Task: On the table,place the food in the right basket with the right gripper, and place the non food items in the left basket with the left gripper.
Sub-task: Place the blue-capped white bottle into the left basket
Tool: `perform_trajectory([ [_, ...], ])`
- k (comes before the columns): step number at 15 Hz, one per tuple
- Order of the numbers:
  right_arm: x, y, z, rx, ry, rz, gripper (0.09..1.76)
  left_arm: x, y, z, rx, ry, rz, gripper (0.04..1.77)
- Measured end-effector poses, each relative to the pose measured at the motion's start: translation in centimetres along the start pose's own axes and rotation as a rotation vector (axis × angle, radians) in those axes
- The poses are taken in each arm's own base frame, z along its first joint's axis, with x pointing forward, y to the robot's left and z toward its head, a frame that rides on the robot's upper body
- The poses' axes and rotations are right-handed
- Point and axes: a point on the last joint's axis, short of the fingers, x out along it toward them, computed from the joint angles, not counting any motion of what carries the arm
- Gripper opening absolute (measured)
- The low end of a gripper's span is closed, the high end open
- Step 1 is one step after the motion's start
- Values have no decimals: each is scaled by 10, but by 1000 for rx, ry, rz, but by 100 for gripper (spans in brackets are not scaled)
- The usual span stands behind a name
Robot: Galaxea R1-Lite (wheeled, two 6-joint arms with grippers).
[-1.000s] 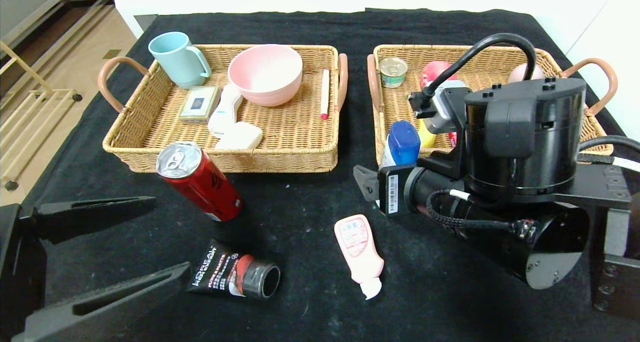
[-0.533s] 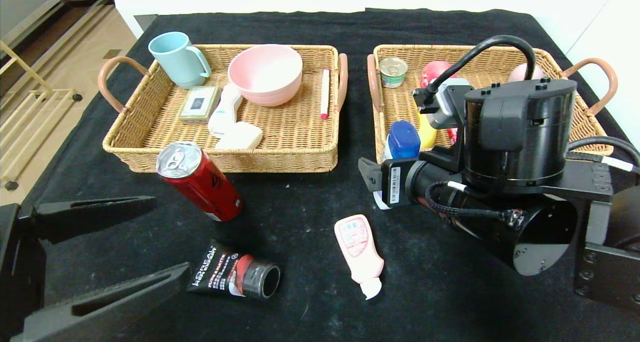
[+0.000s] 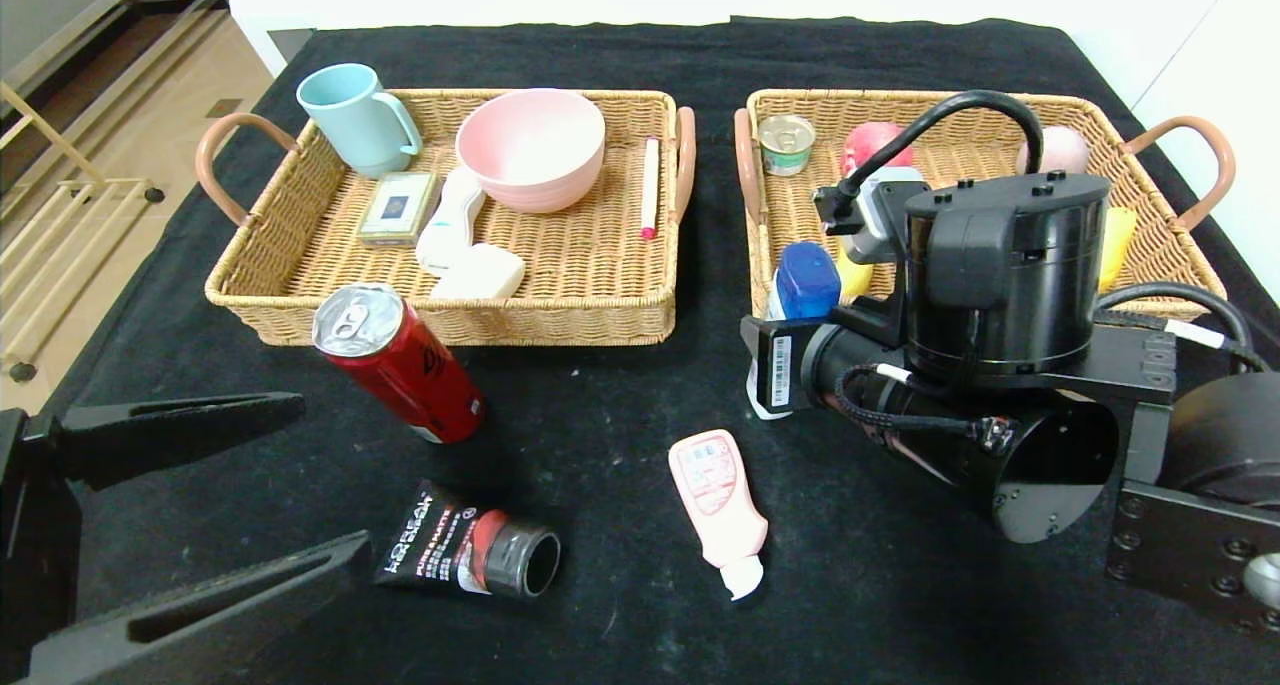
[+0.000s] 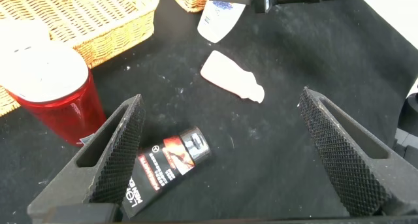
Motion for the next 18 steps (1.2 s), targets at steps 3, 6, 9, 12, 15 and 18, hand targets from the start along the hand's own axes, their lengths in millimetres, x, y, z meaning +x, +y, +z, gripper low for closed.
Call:
perform_trajectory([
  [3,2,-1,0,1,0,-7,67,-1,0,0,1,-2,0,172],
  [6,2,-2,0,2,1,-8,66,-1,0,0,1,-2,0,172],
  [9,2,-2,-1,0,3,-8,66,-1,0,0,1,-1,0,172],
  [12,2,-2,-1,-1,4,-9,66,-1,0,0,1,-1,-1,172],
  [15,1,-4,0,1,2,-11,66,-1,0,-1,0,0,0,172],
  [18,-5,-7,6,-12,-8,-8,66,0,0,-1,-1,3,-1,172],
])
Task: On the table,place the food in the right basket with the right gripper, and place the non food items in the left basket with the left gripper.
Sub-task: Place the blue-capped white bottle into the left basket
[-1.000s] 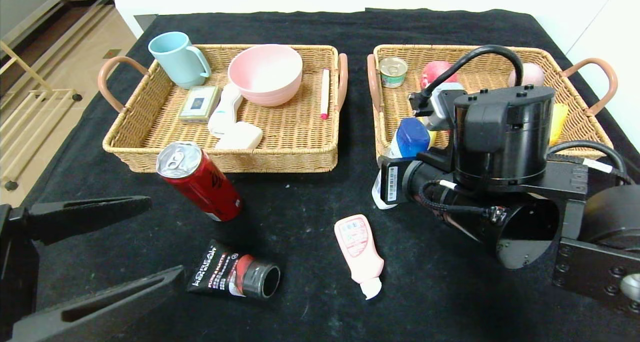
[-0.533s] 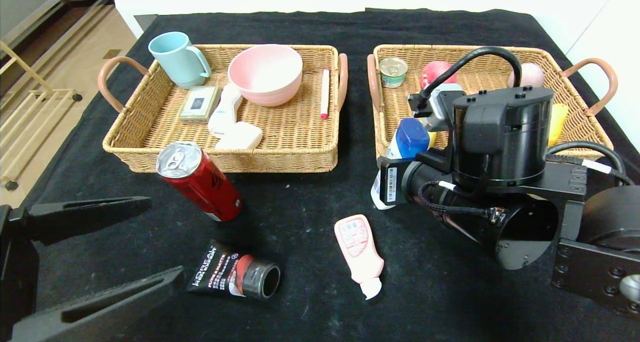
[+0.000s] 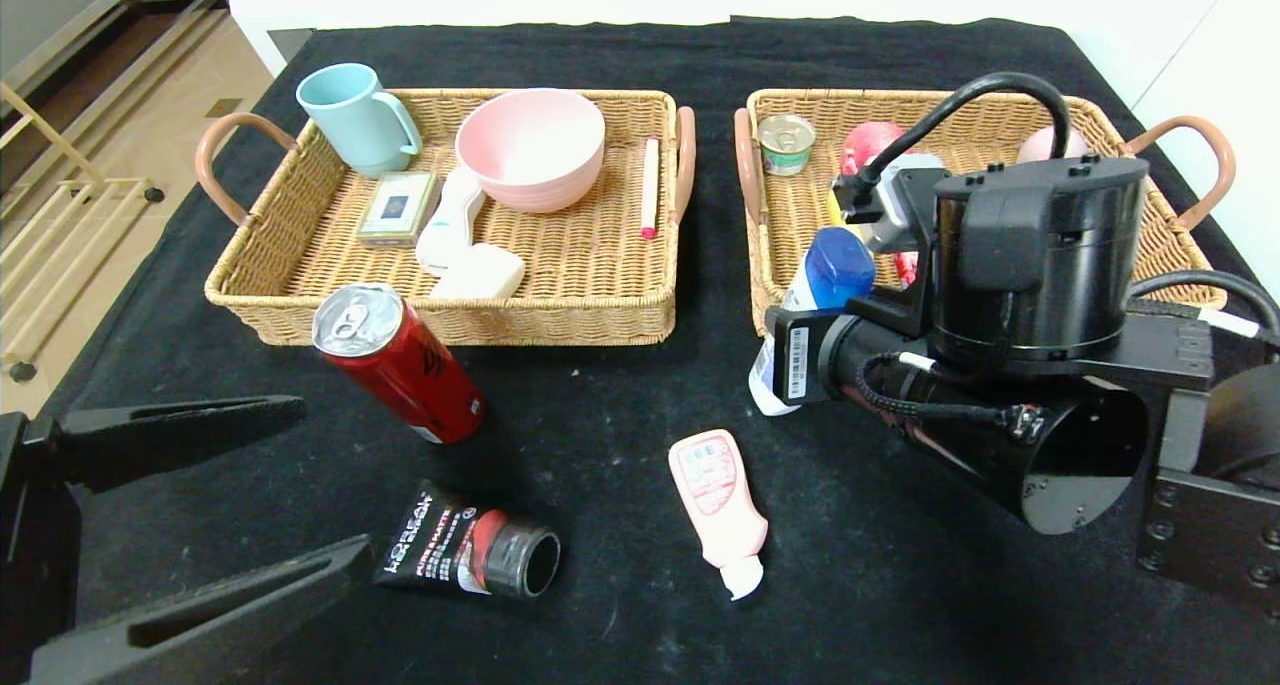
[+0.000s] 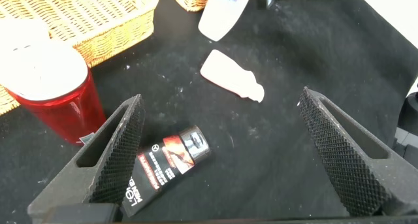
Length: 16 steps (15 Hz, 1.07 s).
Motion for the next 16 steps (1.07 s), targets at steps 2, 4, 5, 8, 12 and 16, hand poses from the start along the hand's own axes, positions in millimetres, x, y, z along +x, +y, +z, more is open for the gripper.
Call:
perform_trajectory([
  [2,-10,0,8,-23,-4,11,66,0,0,0,-1,1,0,172],
  [4,-17,0,21,-11,-32,27,66,1,0,-1,-1,4,-1,172],
  [5,-20,1,30,1,-54,36,66,1,0,-1,-2,6,-1,172],
  [8,-25,9,51,17,-88,85,66,2,1,-1,-3,9,-2,172],
  [12,-22,29,76,42,-138,143,66,2,1,-1,-4,10,0,172],
  [16,-9,46,87,65,-171,181,66,2,1,-1,-3,8,-1,172],
])
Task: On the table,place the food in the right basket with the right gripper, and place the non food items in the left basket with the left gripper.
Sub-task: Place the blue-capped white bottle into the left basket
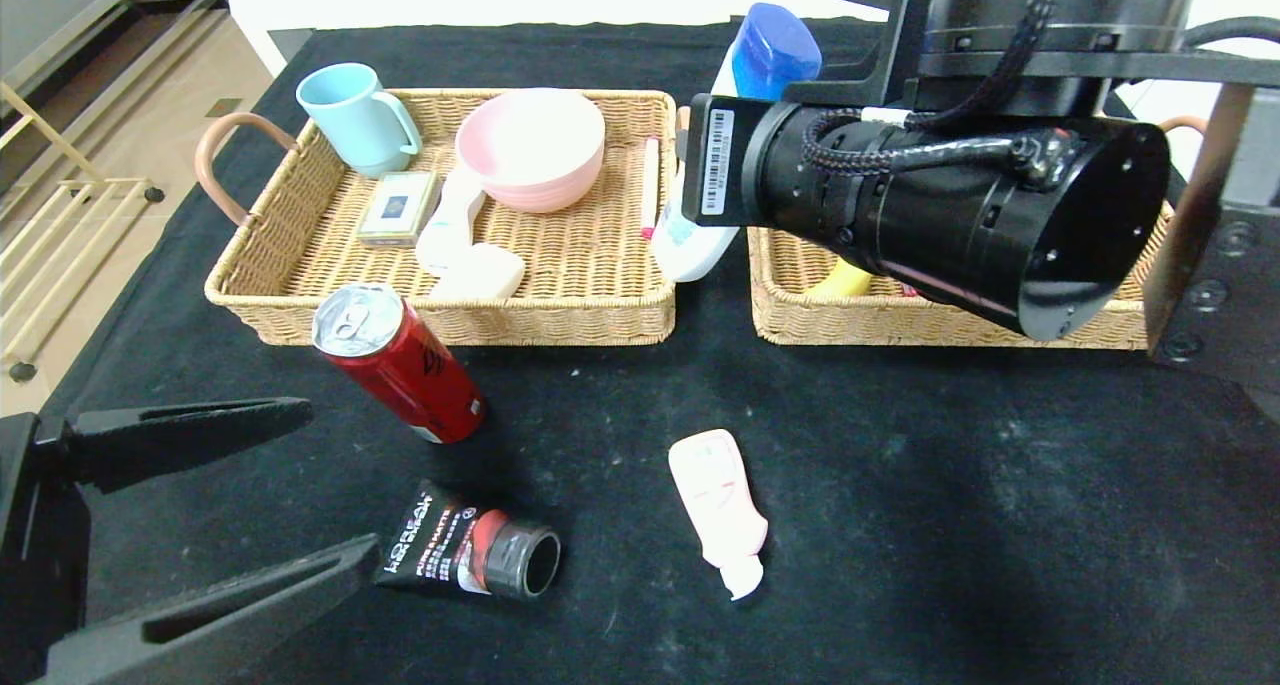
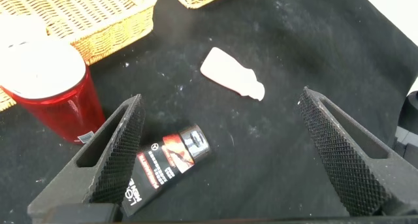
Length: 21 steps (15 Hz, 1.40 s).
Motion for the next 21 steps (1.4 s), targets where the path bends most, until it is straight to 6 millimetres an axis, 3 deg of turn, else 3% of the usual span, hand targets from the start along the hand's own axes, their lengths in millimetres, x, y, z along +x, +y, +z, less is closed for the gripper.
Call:
perform_trajectory([
  [10,42,28,-7,36,-68,119,66,0,0,0,1,2,0,172],
  [16,67,19,-23,37,-85,87,66,0,0,-1,5,4,0,172],
  [21,75,13,-28,35,-90,71,66,1,0,-2,5,7,-2,172],
])
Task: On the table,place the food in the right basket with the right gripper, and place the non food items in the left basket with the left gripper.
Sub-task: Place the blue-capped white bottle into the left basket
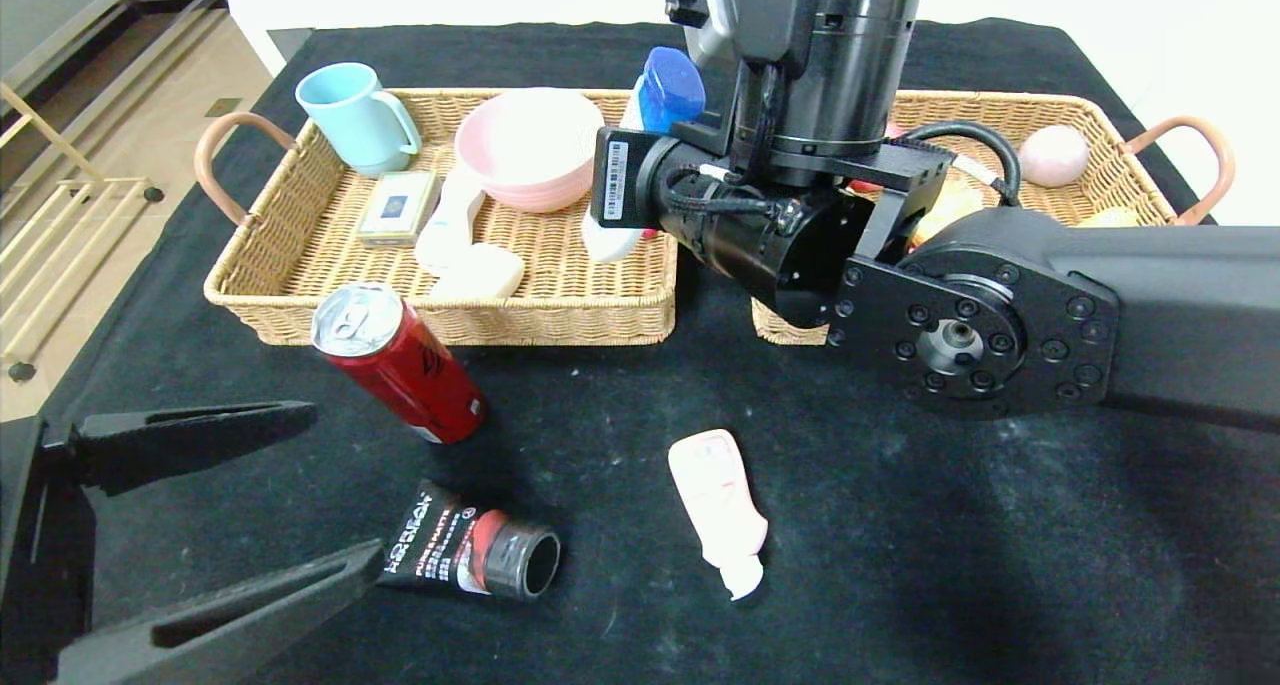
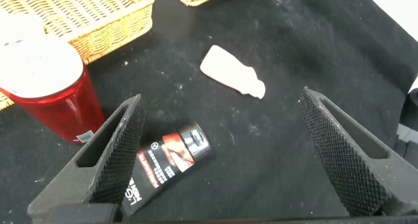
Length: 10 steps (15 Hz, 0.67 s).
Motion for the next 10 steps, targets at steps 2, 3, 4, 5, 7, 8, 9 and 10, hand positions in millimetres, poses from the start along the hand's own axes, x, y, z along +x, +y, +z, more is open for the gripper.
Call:
perform_trajectory([
  [2,1,-2,-1,-1,0,-5,71,0,0,0,0,-1,0,172],
  [3,2,-4,-1,-2,-1,-11,83,0,0,0,1,-2,0,172],
  [4,3,-5,-1,-3,0,-14,94,0,0,0,1,-3,0,172],
  [5,3,-6,-1,-4,-1,-19,103,0,0,0,2,-2,0,172],
  [7,3,-8,-1,-5,-1,-26,118,0,0,0,1,-1,-1,172],
  [8,4,-8,-1,-5,0,-26,124,0,0,0,1,0,0,172],
  [9,3,-8,-1,-5,-1,-26,130,0,0,0,2,-1,0,172],
  [10,3,-8,-1,-5,0,-27,135,0,0,0,2,-1,0,172],
])
